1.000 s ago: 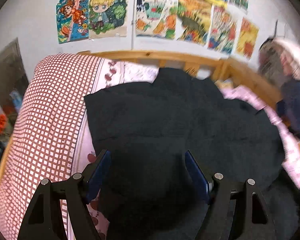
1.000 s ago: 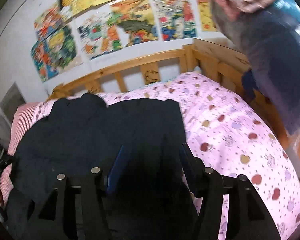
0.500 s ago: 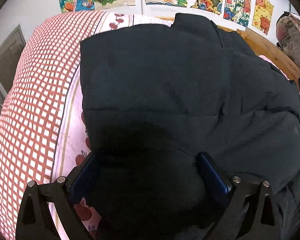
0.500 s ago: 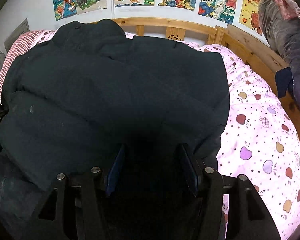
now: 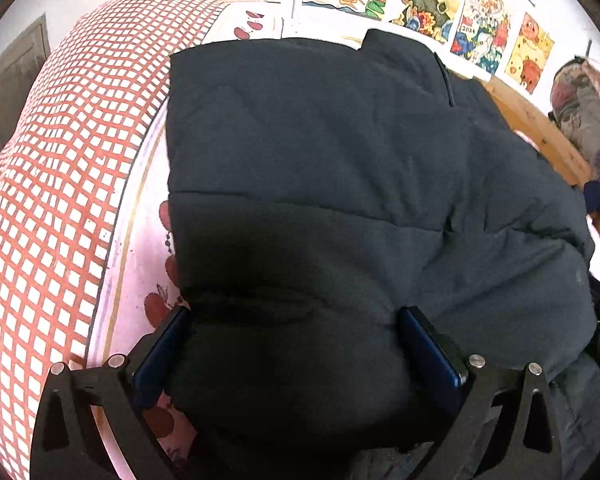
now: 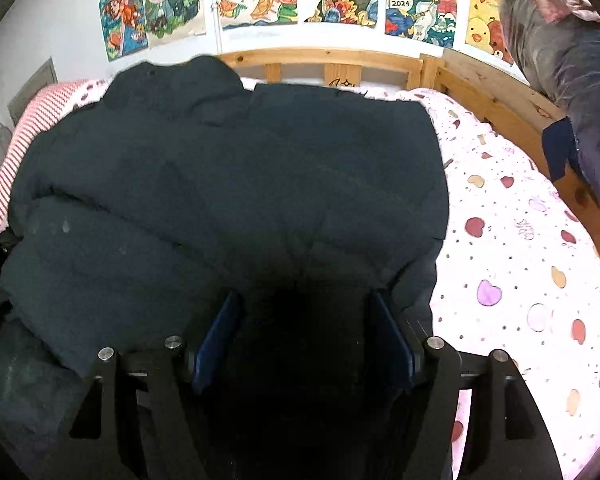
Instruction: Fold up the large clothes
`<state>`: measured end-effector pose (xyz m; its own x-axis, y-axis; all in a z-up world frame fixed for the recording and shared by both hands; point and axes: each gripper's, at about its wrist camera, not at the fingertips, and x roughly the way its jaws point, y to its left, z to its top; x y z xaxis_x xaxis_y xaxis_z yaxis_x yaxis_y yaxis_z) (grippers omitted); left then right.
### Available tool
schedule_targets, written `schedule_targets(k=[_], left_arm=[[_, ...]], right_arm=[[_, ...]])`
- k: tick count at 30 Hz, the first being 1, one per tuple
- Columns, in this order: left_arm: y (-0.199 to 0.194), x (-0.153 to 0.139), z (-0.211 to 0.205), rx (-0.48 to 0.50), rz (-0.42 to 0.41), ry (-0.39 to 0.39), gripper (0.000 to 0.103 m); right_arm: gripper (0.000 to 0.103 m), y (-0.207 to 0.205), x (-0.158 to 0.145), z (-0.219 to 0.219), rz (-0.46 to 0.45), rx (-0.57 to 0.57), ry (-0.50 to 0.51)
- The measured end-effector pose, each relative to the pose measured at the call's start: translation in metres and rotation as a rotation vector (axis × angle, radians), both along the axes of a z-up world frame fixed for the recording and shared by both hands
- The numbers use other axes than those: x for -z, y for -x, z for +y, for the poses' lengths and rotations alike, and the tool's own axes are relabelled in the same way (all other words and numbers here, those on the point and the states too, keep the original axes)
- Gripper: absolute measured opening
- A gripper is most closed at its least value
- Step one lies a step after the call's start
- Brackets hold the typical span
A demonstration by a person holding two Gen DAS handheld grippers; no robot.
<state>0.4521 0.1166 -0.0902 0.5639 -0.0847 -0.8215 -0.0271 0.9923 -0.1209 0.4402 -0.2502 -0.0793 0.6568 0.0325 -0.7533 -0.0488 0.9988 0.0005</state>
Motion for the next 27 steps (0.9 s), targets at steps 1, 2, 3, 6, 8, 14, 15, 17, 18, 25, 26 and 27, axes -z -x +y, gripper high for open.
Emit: schedule_targets(k=[1,2,3,6,8,14,15,17,18,25,26,27], left_arm=[[0.002,-0.007,0.003,-0.006,0.009,0.019,0.103],[0.004,-0.015,0.006,-0.011,0.004,0.041,0.103],[0.008,-0.022,0.009,-0.012,-0.008,0.064,0.103],[0.018,-0.047,0.018,-0.012,-0.05,0.123,0.103],[0.017,-0.065,0.022,-0.009,-0.086,0.131,0.103],[-0.017,-0.104,0.034,-0.019,-0.193,0.136,0.103],[-0.03,-0.111,0.032,-0.013,-0.209,0.14,0.103],[-0.056,-0.12,0.023,0.0,-0.225,0.145,0.103],[-0.071,-0.123,0.02,0.009,-0.232,0.149,0.103],[-0.167,-0.095,-0.009,0.025,-0.225,0.196,0.103],[-0.185,-0.087,-0.012,0.029,-0.214,0.19,0.103],[-0.195,-0.082,-0.014,0.031,-0.209,0.187,0.102]], right_arm=[[0.066,0.002,-0.006,-0.002,-0.005,-0.005,-0.012],[0.066,0.003,-0.01,-0.004,-0.01,-0.009,-0.022],[0.068,0.006,-0.017,-0.006,-0.019,-0.013,-0.034],[0.074,0.011,-0.037,-0.01,-0.042,-0.029,-0.069],[0.074,0.008,-0.053,-0.009,-0.06,-0.044,-0.087],[0.078,-0.041,-0.084,-0.004,-0.073,-0.084,-0.239],[0.078,-0.049,-0.086,0.001,-0.072,-0.085,-0.262],[0.078,-0.082,-0.088,0.008,-0.06,-0.096,-0.354],[0.078,-0.095,-0.085,0.012,-0.05,-0.102,-0.398],[0.078,-0.195,-0.044,0.054,0.024,-0.158,-0.548],[0.078,-0.208,-0.036,0.06,0.038,-0.151,-0.554],[0.078,-0.219,-0.024,0.065,0.058,-0.141,-0.567]])
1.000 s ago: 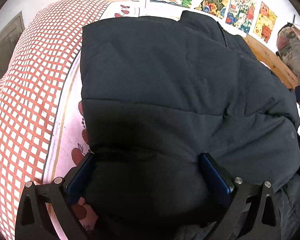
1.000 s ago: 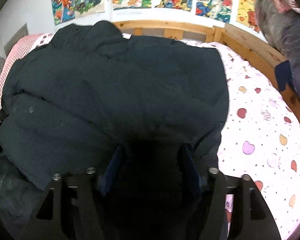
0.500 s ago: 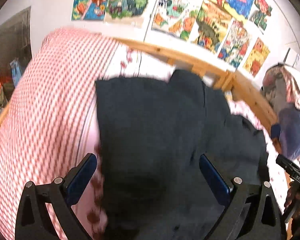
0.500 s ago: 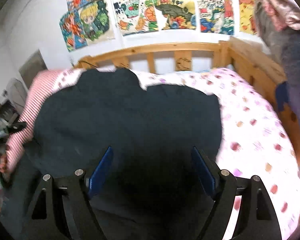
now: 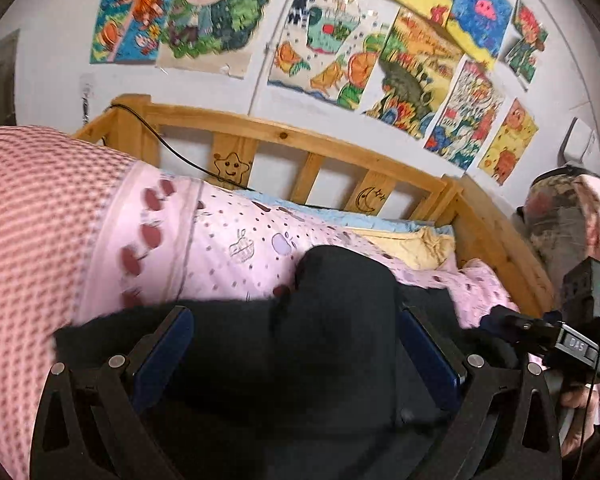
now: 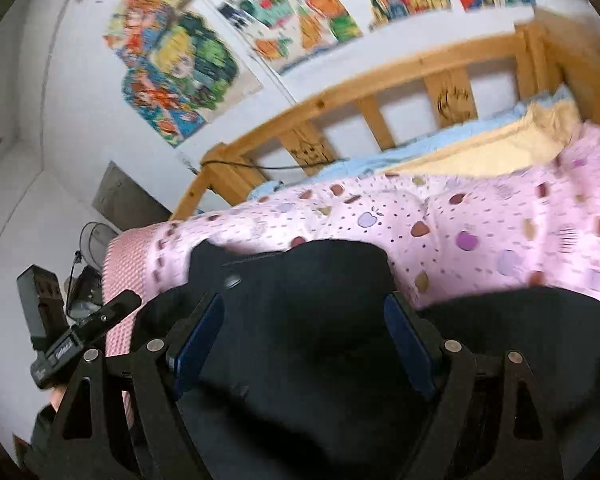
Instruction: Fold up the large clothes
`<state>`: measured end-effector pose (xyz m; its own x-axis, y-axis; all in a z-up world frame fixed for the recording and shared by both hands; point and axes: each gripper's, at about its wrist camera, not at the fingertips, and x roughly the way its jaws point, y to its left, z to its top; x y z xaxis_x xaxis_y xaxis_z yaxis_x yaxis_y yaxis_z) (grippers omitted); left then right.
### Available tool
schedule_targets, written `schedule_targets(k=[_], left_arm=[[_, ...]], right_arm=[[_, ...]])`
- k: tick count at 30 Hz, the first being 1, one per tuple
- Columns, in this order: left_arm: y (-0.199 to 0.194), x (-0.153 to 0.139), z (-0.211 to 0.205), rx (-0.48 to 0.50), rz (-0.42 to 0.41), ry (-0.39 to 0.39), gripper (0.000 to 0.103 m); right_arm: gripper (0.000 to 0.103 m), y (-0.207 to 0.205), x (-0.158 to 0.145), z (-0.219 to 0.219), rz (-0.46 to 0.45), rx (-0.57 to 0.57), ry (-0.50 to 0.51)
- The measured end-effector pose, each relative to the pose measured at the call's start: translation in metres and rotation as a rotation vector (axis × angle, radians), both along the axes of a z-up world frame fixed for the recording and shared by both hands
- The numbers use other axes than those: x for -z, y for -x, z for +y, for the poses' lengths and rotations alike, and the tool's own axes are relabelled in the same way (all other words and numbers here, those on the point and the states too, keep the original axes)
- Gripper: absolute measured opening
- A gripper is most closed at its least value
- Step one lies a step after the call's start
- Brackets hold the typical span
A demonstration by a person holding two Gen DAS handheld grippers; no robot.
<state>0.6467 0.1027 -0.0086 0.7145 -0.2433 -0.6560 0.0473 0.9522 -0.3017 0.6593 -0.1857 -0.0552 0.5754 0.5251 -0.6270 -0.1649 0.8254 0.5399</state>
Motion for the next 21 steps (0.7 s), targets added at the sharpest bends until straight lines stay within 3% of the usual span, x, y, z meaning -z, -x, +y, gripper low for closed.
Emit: schedule_targets(k=[5,6,9,12,13,17,21], left_arm=[[-0.035,0.025,-0.011,0.059,0.026,0.003,0.083],[-0.039,0.029,-0.014,0.08,0.029,0.004,0.075],[-0.042,0.036,-0.02,0.141,0.03,0.072,0.034],[-0.037,0.031,-0.024,0.121,0.033,0.054,0.018],[-0.034,0.026,-0.024,0.112,0.039,0.054,0.016],[-0.015,-0.006,-0.024,0.103,-0.002,0.059,0.013],[0.013,-0.057,-0.028,0.108,-0.132,0.029,0.011]], right_arm=[[0.076,-0.034,0.043,0.012,0.068,0.013,-0.059],[0.073,-0.034,0.047,0.012,0.064,0.021,-0.068],[0.062,-0.03,0.058,0.008,0.062,0.032,-0.109],[0.04,-0.024,0.054,0.011,0.06,0.03,-0.081],[0.034,-0.02,0.048,0.015,0.049,0.024,-0.058],[0.03,-0.002,0.005,0.019,-0.031,0.02,-0.001],[0.029,0.021,-0.06,0.03,-0.176,0.017,0.127]])
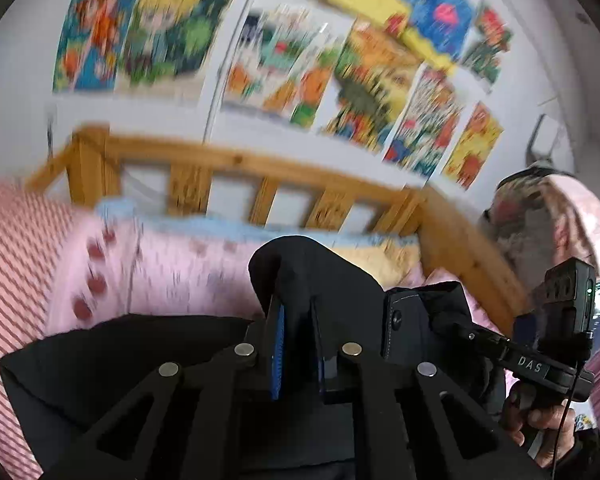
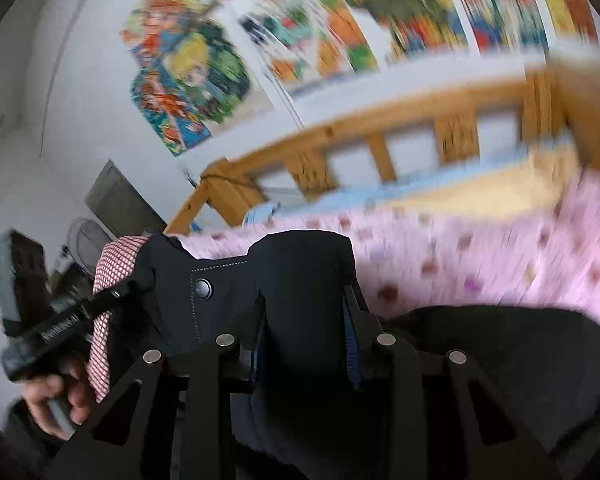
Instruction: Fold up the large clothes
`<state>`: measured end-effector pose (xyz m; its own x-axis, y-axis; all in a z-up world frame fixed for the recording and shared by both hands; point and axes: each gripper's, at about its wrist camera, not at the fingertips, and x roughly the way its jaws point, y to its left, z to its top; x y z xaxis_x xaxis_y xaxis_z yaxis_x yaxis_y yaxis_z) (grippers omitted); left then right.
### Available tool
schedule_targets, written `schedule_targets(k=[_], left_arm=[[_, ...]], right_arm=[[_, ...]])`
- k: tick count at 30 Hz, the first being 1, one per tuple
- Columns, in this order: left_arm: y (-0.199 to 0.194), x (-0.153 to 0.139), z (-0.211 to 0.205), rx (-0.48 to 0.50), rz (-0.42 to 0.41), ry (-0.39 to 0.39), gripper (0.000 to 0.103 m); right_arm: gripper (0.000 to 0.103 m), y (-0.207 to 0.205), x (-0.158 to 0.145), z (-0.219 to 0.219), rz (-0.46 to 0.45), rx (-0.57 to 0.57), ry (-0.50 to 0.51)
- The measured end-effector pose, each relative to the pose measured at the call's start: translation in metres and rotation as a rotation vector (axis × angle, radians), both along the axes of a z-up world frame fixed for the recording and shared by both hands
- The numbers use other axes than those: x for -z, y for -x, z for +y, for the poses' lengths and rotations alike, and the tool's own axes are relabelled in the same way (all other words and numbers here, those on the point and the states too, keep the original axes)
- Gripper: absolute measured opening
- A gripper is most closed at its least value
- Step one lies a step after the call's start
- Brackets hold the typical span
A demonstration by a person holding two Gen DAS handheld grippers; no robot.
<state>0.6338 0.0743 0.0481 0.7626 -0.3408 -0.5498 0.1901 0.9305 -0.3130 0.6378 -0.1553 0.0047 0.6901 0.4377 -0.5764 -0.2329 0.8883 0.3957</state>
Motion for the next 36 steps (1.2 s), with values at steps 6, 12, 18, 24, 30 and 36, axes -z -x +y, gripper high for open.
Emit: schedule_targets(k=[6,12,18,24,30,36], left_arm=[[0.057,-0.037,0.006,0.079,-0.194,0.005,0.011],[0.109,-0.014,0.006,0.16,-0.21,-0.036,0.01],[0.139,0.014,0.01,0.182,-0.2,-0.08,0.009],[0.143,0.048,0.008,0.182,-0.151,-0.121,0.008],[0.134,0.053,0.01,0.154,-0.141,-0.112,0.007],[0.133,0.057,0.007,0.153,-0.134,-0.135,0.007]], right_arm=[[0.028,0.069,-0.064,0.01,-0.305,-0.037,0.196],[0.028,0.138,-0.05,0.019,-0.405,-0.065,0.395],[0.028,0.171,-0.031,0.027,-0.412,-0.084,0.464],[0.028,0.172,0.005,0.022,-0.327,-0.091,0.447],[0.038,0.167,0.007,0.009,-0.255,-0.119,0.364],[0.046,0.159,-0.02,-0.027,-0.245,-0.097,0.161]])
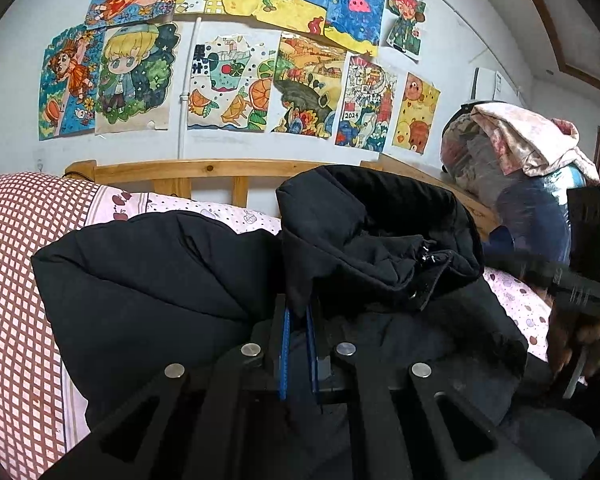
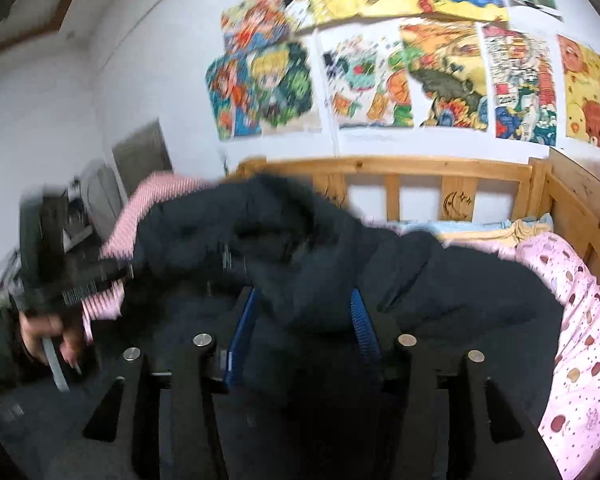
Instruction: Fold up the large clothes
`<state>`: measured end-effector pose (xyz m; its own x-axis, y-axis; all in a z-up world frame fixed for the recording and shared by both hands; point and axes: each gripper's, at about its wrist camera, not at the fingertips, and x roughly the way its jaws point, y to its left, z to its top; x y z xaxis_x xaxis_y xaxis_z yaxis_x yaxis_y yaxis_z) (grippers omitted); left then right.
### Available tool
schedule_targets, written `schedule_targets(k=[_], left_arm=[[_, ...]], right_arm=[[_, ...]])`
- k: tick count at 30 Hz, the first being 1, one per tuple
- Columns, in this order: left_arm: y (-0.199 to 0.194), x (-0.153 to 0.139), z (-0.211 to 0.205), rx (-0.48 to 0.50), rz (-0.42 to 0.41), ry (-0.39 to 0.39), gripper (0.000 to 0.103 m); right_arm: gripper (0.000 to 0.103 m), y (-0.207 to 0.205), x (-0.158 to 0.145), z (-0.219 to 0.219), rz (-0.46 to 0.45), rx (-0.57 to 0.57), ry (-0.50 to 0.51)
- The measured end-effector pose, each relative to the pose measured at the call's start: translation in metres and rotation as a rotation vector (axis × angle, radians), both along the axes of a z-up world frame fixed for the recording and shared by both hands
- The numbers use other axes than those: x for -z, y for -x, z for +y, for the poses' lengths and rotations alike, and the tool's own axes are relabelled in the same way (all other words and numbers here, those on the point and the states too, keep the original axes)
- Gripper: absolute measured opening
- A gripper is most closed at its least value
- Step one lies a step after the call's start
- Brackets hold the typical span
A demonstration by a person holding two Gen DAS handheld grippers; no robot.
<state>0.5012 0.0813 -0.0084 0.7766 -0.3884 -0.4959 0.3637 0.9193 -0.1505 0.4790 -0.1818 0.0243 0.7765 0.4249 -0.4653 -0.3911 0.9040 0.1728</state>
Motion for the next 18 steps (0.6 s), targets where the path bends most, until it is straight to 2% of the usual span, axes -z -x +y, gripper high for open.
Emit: schedule_targets(k=[3,6,8,9,10,13,14,18], left_arm=[[0.0,-0.001,-0.003,0.001,-0.003,-0.013,0.007],[-0.001,-0.001,-0.004,-0.004,0.004,-0.02,0.007],[-0.002,-0.002,-0.005,-0.004,0.007,-0.025,0.007],[-0.002,-0.002,-0.005,-0.004,0.009,-0.028,0.007],[-0.002,-0.002,-0.005,-0.003,0.011,-0.028,0.007],[-0.006,0.003,-0.004,-0.009,0.034,-0.038,0.007],[-0.008,0.005,-0.002,-0.014,0.048,-0.035,0.007],[-0.016,0.018,0.001,-0.02,0.121,-0.031,0.007]], right_arm=[[0.048,-0.022,-0.015,-0.009,0.005,0.049,-0.042],[0.048,-0.054,-0.014,-0.009,0.102,0.05,-0.064],[0.047,-0.063,-0.009,-0.003,0.128,0.037,-0.047],[0.035,-0.063,-0.006,-0.002,0.137,0.023,-0.044],[0.015,-0.062,-0.003,0.0,0.147,0.012,-0.035],[0.008,-0.05,0.003,-0.004,0.099,0.066,0.044],[0.007,-0.045,0.004,-0.01,0.091,0.084,0.037],[0.006,-0.041,0.03,-0.038,0.156,0.136,-0.001]])
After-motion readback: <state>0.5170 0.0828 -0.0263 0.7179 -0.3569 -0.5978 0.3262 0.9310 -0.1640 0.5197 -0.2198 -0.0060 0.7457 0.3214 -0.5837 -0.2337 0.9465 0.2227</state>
